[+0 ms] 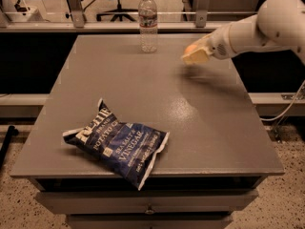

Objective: Move orange near water bottle

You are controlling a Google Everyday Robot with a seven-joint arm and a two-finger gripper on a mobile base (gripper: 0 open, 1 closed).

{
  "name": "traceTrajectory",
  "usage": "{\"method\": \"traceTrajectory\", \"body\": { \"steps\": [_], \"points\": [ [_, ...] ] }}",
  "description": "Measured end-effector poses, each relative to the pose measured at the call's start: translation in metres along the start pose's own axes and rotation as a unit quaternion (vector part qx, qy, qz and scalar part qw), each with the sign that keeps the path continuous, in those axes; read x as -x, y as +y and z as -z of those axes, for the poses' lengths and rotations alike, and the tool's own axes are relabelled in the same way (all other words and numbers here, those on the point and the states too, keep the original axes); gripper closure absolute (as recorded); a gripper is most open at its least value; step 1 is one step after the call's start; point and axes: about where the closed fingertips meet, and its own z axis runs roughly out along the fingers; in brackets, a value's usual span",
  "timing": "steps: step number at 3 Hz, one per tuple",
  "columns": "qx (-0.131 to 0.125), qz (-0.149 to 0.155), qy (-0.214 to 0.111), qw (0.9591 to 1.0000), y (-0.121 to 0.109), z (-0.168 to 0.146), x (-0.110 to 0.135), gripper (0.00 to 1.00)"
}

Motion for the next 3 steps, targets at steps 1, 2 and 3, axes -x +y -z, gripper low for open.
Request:
{"method": "traceTrajectory", "body": {
  "steps": [1, 2, 3],
  "points": [
    [-0.005, 0.003, -0.039, 0.9992, -0.017, -0.047, 0.024, 1.0],
    [-0.011, 0.006, -0.066, 0.9978, -0.029, -0.077, 0.041, 1.0],
    [-0.01, 0.005, -0.08, 0.9967, -0.036, -0.094, 0.05, 1.0]
  ]
}}
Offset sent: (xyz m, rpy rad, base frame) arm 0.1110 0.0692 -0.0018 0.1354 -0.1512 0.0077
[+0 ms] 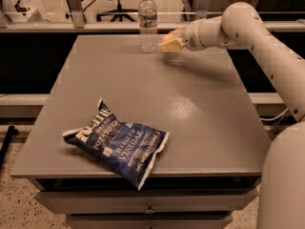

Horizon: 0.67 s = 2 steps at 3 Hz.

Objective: Move orange near water bottle

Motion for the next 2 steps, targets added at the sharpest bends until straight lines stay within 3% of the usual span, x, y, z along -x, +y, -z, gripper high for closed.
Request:
{"method": "traceTrajectory", "body": {
  "steps": [1, 2],
  "points": [
    [0.004, -0.008, -0.002, 1.0, -0.0024, -0.0079, -0.0015, 1.0],
    [0.012, -0.017, 0.0, 0.9998, -0.0018, -0.0147, -0.0029, 0.82]
  ]
}}
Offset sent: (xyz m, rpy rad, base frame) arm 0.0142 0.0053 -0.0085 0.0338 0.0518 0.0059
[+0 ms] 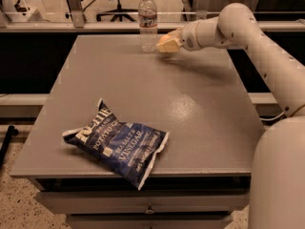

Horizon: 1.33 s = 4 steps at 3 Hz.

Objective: Move orange near water bottle

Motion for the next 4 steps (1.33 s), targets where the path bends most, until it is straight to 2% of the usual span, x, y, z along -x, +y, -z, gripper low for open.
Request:
{"method": "traceTrajectory", "body": {
  "steps": [3, 4],
  "points": [
    [0.012, -0.013, -0.002, 0.9998, 0.0021, -0.0114, 0.0005, 0.12],
    [0.012, -0.015, -0.001, 0.9998, 0.0019, -0.0111, 0.0002, 0.0]
  ]
}}
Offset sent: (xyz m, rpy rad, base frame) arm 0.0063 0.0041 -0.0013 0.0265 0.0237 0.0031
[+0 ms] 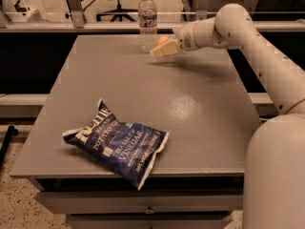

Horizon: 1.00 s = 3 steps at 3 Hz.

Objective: Move orange near water bottle

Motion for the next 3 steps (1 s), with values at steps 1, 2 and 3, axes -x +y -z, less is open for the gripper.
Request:
{"method": "traceTrajectory", "body": {
  "steps": [1, 2, 3],
  "points": [
    [-0.002, -0.001, 0.001, 1.0, -0.001, 0.003, -0.001, 0.0],
    [-0.009, 0.007, 0.002, 0.9999, -0.006, 0.038, -0.005, 0.0],
    [-0.011, 0.03, -0.005, 0.9995, -0.012, 0.108, -0.003, 0.0]
  ]
}}
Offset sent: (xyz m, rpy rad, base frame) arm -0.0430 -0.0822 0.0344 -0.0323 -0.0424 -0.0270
